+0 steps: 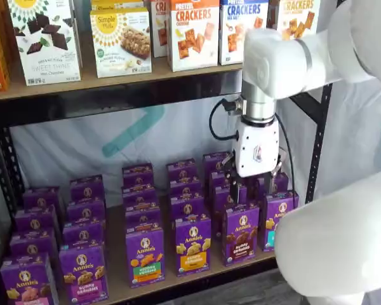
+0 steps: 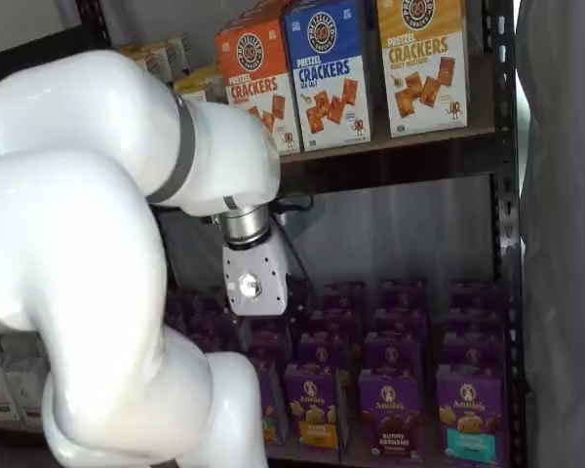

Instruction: Pick up the purple box with a brown patch in the center, on the bottom shelf, the fifth box from the left

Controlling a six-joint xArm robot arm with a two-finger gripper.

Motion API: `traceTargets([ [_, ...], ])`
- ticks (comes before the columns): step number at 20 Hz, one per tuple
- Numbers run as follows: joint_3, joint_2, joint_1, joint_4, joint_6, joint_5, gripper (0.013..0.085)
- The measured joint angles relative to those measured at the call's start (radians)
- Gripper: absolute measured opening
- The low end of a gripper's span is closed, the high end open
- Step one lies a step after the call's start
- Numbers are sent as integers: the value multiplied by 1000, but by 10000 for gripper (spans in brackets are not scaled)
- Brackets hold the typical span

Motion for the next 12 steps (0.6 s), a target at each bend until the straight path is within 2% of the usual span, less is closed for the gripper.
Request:
traceTargets([
  [12, 68, 170, -13, -4, -10, -259, 850],
])
